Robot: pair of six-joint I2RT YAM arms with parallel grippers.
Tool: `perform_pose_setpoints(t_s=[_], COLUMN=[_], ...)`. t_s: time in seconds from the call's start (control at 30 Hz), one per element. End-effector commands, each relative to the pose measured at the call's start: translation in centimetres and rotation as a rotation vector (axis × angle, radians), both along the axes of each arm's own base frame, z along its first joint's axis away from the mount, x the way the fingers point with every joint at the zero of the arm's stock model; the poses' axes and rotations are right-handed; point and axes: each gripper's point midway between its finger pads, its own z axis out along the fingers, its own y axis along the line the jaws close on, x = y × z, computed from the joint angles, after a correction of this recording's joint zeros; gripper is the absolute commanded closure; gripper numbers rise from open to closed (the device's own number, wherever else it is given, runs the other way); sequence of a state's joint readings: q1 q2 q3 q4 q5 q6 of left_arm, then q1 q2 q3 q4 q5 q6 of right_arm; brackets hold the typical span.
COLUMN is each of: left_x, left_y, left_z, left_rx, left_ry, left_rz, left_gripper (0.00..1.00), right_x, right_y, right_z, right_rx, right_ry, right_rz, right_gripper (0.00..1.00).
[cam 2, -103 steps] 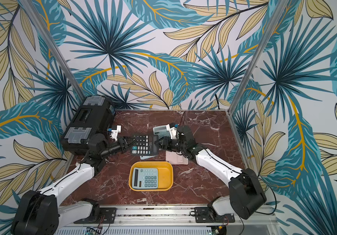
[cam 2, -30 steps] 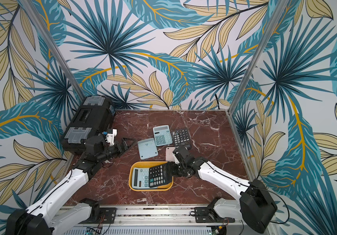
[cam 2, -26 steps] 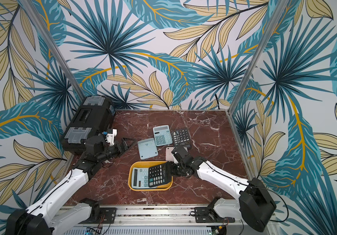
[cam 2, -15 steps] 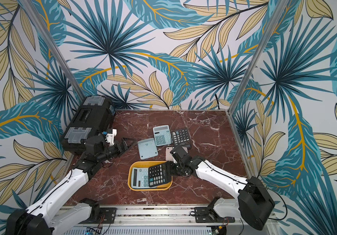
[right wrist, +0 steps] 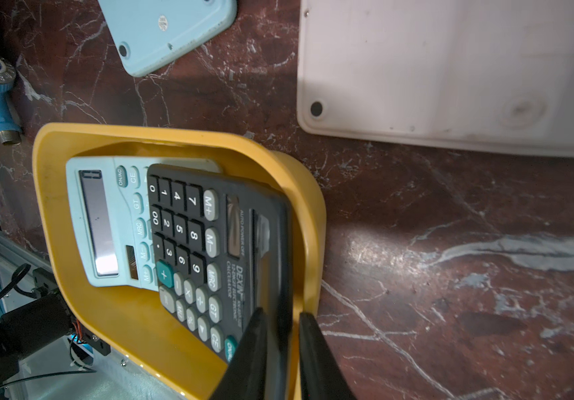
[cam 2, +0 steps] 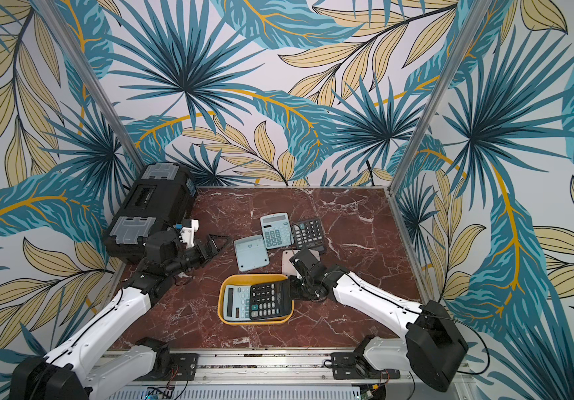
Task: Put the calculator in the storage box
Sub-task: Place the calculator in the storage box, then pick up the calculator at the center of the board.
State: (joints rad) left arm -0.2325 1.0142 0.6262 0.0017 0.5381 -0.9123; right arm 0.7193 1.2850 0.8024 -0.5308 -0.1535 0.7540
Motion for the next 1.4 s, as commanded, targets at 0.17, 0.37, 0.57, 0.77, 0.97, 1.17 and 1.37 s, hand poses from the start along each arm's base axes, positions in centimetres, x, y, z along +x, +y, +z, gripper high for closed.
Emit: perform_pose_setpoints(t_s=[0.17, 0.37, 0.57, 0.77, 0.97, 1.17, 1.37], left_x=[0.0, -0.1, -0.7, -2.0, -3.0, -2.3, -0.3], left_y=[0.1, 0.2, 0.3, 0.7, 1.3, 0.9, 0.1], left_z=[-0.2, -0.5, -1.1, -2.4, -3.9, -4.6, -3.9], left_rx=[0.011, 0.017, 0.029, 0.164, 0.221, 0.219, 0.222], left_ry=[-0.01, 0.012, 0.064, 0.028, 0.073, 0.103, 0.064], left_rz=[0.0, 0.001, 0.001, -0.06, -0.068, -0.085, -0.11], left_gripper=[0.0, 0.0, 0.0, 0.0, 0.0, 0.0, 0.0], right_x=[-0.1, 0.0, 0.2, 0.1, 0.3, 0.9, 1.4], right_y=[-0.3, -0.8, -1.4, -2.3, -3.9, -5.6, -7.1], right_z=[0.5, 1.5, 3.2, 4.4, 5.3, 5.2, 4.6], right_rx=[-0.02, -0.027, -0.017, -0.022, -0.048, -0.069, -0.07], right_ry=[-0.015, -0.054, -0.125, -0.176, -0.241, -0.268, -0.252], right_rz=[0.012, 0.011, 0.011, 0.005, -0.036, -0.1, -0.166], right_gripper=[0.76, 0.72, 0.46, 0.15, 0.01, 0.0, 0.01])
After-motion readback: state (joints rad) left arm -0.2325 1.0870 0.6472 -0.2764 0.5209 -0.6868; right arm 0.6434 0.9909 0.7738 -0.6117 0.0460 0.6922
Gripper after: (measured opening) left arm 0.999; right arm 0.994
